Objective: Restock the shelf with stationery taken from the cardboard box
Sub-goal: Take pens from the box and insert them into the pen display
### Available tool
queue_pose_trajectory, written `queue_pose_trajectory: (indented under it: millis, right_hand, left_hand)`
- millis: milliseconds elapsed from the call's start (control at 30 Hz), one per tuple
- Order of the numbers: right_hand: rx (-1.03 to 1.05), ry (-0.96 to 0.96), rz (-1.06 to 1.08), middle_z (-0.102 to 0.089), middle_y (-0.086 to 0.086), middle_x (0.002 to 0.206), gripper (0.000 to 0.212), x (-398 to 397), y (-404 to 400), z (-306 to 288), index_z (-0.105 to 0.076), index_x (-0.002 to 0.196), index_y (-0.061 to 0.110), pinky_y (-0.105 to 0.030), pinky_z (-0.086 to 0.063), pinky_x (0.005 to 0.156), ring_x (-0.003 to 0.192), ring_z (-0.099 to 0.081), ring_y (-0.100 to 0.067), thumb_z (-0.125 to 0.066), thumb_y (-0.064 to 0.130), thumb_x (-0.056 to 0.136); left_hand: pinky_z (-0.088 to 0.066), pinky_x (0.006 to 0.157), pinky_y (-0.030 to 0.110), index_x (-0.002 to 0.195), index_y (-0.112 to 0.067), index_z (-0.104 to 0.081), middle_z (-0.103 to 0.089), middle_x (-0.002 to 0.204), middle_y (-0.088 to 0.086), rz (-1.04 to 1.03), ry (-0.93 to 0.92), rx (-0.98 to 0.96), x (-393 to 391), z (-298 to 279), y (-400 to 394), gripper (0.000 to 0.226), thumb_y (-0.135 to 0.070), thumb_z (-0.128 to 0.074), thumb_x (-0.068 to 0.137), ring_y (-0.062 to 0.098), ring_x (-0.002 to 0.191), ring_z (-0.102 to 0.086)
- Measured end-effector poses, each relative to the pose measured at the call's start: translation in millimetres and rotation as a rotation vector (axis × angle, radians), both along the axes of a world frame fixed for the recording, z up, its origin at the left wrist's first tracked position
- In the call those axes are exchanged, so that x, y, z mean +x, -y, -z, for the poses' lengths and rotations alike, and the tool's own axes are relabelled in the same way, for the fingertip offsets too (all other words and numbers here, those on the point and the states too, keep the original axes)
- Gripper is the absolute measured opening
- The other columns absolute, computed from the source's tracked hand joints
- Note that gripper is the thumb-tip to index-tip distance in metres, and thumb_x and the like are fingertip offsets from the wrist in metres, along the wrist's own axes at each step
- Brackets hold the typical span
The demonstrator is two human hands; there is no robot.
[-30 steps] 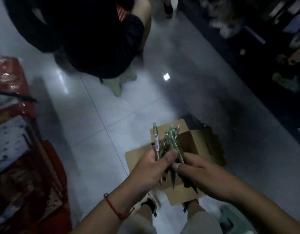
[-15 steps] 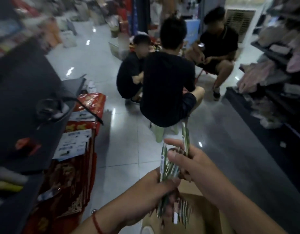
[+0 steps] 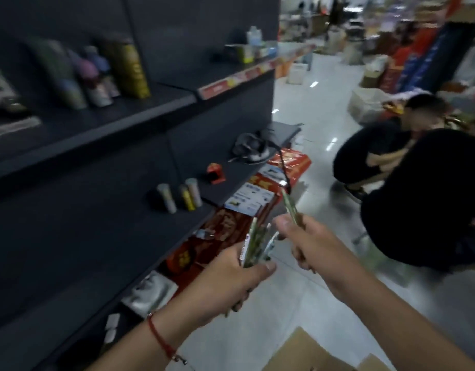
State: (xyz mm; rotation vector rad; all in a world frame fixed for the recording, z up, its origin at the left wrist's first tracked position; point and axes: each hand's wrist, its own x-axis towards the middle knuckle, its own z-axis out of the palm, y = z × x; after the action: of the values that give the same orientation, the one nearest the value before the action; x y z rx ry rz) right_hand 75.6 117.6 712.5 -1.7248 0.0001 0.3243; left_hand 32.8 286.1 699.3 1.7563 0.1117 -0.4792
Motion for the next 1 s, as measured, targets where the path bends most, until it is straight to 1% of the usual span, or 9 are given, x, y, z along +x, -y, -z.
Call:
queue_pose_trajectory:
  millis: [100, 167, 267, 300, 433, 600, 733, 833, 1000]
  right_hand:
    - [-0.060, -0.005, -0.050, -0.069, 0.004, 0.092, 0.045, 12.8, -53.0, -7.5, -0.071, 0.100, 0.029, -0.018, -0.037, 0.048, 0.058, -0.048, -0.009, -0.037, 0.058, 0.097]
    - [-0.101, 0.022, -0.142, -0.071, 0.003, 0.090, 0.050, 18.9, -92.6, -12.8, -0.074, 0.098, 0.032, -0.021, -0.040, 0.053, 0.061, -0.051, -0.010, -0.030, 0.056, 0.101]
    - [-0.125, 0.113, -0.317, -0.069, 0.007, 0.081, 0.039, 23.5, -160.0, -21.6, -0.074, 0.095, 0.032, -0.017, -0.044, 0.055, 0.061, -0.056, -0.003, -0.038, 0.045, 0.102]
    - [-0.137, 0.152, -0.372, -0.069, 0.009, 0.080, 0.032, 24.0, -185.2, -24.6, -0.073, 0.094, 0.033, -0.015, -0.046, 0.058, 0.063, -0.058, -0.002, -0.043, 0.043, 0.101]
    - [-0.085, 0.283, -0.555, -0.070, 0.010, 0.082, 0.012, 25.3, -295.2, -34.4, -0.073, 0.089, 0.039, -0.013, -0.048, 0.066, 0.075, -0.065, -0.004, -0.062, 0.035, 0.093]
    - [-0.012, 0.409, -0.689, -0.071, 0.012, 0.085, 0.012, 28.4, -416.7, -47.9, -0.074, 0.096, 0.038, -0.018, -0.051, 0.077, 0.082, -0.066, -0.003, -0.068, 0.030, 0.088]
    - [0.021, 0.499, -0.839, -0.070, 0.003, 0.086, 0.020, 34.2, -494.7, -71.1, -0.072, 0.100, 0.045, -0.019, -0.050, 0.072, 0.081, -0.066, -0.011, -0.068, 0.028, 0.090]
    - [0.047, 0.572, -0.867, -0.068, 0.005, 0.085, 0.013, 45.4, -549.1, -83.8, -0.073, 0.096, 0.040, -0.023, -0.050, 0.070, 0.080, -0.065, -0.013, -0.069, 0.030, 0.089]
    - [0.145, 0.586, -0.876, -0.066, 0.012, 0.082, 0.009, 66.7, -637.1, -94.8, -0.071, 0.092, 0.034, -0.016, -0.049, 0.066, 0.079, -0.064, -0.009, -0.070, 0.040, 0.085]
  left_hand:
    - [-0.032, 0.042, 0.022, 0.088, -0.025, -0.058, -0.050, 0.058, -0.007, -0.181, 0.144, 0.106, -10.3, -10.7, -70.2, 0.031, -0.055, -0.054, 0.090, 0.006, 0.042, -0.040]
    - [-0.030, 0.040, 0.019, 0.082, -0.025, -0.054, -0.049, 0.060, -0.002, -0.256, 0.190, 0.149, -18.4, -19.8, -120.3, 0.045, -0.067, -0.038, 0.087, 0.005, 0.040, -0.037]
    - [-0.031, 0.044, 0.026, 0.091, -0.019, -0.060, -0.048, 0.062, 0.001, -0.320, 0.255, 0.219, -29.9, -30.6, -199.8, 0.066, -0.076, -0.026, 0.082, 0.010, 0.046, -0.038]
    - [-0.033, 0.046, 0.029, 0.092, -0.025, -0.061, -0.048, 0.061, -0.002, -0.335, 0.286, 0.273, -33.9, -33.7, -226.9, 0.063, -0.076, -0.027, 0.082, 0.010, 0.048, -0.039]
    - [-0.038, 0.053, 0.032, 0.083, -0.038, -0.052, -0.053, 0.061, -0.008, -0.348, 0.411, 0.704, -56.9, -53.2, -336.4, 0.048, -0.080, -0.028, 0.081, 0.006, 0.052, -0.047]
    - [-0.039, 0.053, 0.024, 0.104, -0.039, -0.040, -0.060, 0.076, -0.012, -0.287, 0.479, 1.381, -91.3, -76.0, -462.7, 0.070, -0.090, -0.004, 0.072, 0.010, 0.066, -0.056]
    - [-0.049, 0.054, 0.031, 0.114, -0.034, -0.046, -0.061, 0.079, -0.013, -0.285, 0.562, 1.526, -101.2, -82.5, -540.8, 0.078, -0.087, -0.004, 0.075, 0.013, 0.064, -0.059]
    - [-0.050, 0.051, 0.037, 0.118, -0.030, -0.051, -0.065, 0.076, -0.007, -0.313, 0.579, 1.611, -103.0, -82.2, -582.3, 0.085, -0.087, -0.001, 0.080, 0.018, 0.061, -0.061]
    - [-0.052, 0.071, 0.037, 0.131, -0.038, -0.039, -0.069, 0.101, -0.004, -0.426, 0.390, 1.456, -100.9, -80.1, -624.9, 0.091, -0.093, 0.001, 0.069, 0.020, 0.087, -0.064]
